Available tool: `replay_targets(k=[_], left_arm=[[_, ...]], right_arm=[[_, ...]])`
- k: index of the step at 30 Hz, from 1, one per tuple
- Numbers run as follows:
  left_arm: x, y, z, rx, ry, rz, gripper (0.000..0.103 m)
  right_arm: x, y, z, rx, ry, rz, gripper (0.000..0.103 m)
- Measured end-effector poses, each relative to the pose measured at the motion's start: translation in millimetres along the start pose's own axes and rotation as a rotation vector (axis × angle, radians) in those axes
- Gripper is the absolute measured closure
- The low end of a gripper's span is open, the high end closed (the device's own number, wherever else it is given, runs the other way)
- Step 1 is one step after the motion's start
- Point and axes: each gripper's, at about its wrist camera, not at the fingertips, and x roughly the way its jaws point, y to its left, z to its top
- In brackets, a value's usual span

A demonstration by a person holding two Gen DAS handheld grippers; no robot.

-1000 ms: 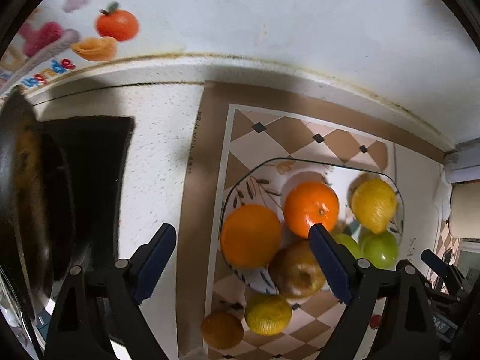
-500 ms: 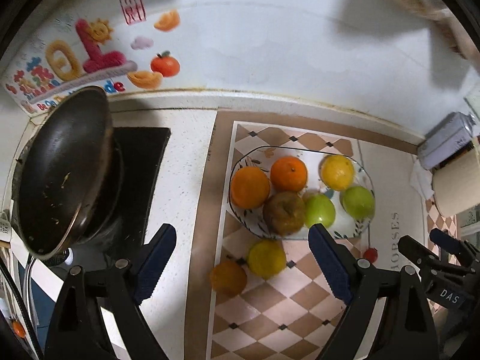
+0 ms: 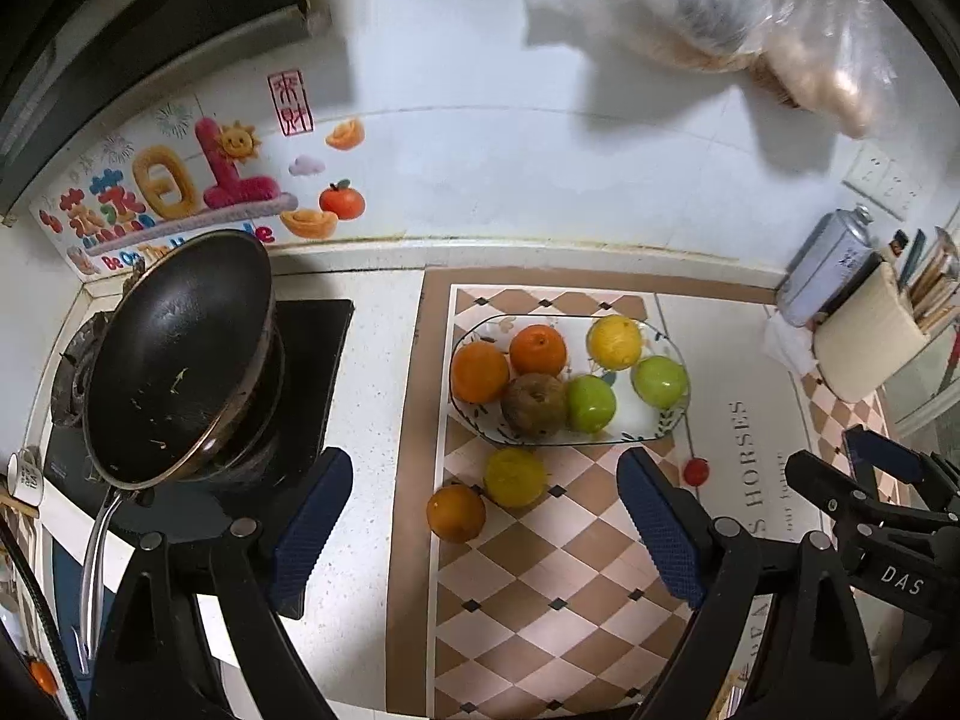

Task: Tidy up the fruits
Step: 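Withdraw both tools from the plate, then grasp a lemon with the right tool while the left tool grasps an orange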

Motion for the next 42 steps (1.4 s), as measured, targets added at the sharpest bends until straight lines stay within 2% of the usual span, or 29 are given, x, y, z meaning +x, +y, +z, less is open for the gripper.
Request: replay_targets(k=[6,11,17,20,22,23,26,30,33,39,41,42], left_arm=[[-27,-4,-9,0.006,-0.049,-0.01,0.013],[-37,-9,-15,0.022,-0.074,-0.014,0.013],[-38,-13,-16,0.031,-0.08,-0.017,0.013],[-31,-8,-14,0.012,-0.076,-0.014,0.013],[-21,-2,-13,0.004,-0.06,0.009,0.008],[-11,4,-12,-0.008,-0.046,0.03,0.001],[16,21,-15,-0.044,-0.002,0.099,0.0],[65,49,-25,-0.1,0.093,0.245,0.0],[92,65,-35,-0.139,0.149,0.31,0.0],[129,85,-49,-0.191,0.242,0.362,0.0],[136,87,-50,-0.201,0.268,0.355,0.0],[142,89,-52,-0.212,0.285,0.347,0.0]], right_arm=[[-36,3,-9,-0.002,-0.072,-0.026,0.01],[-50,6,-11,0.001,-0.101,-0.028,0.01],[-47,5,-9,0.017,-0.094,-0.002,0.01],[-29,5,-6,0.027,-0.053,0.033,0.005],[-8,5,-4,0.039,-0.014,0.08,0.005],[6,6,-3,0.041,0.014,0.101,0.005],[52,14,-4,0.059,0.102,0.191,0.005],[138,35,-12,0.11,0.277,0.336,0.005],[190,53,-20,0.15,0.379,0.394,0.006],[264,82,-29,0.215,0.472,0.415,0.01],[282,90,-31,0.227,0.486,0.411,0.016],[287,92,-33,0.221,0.492,0.408,0.025]])
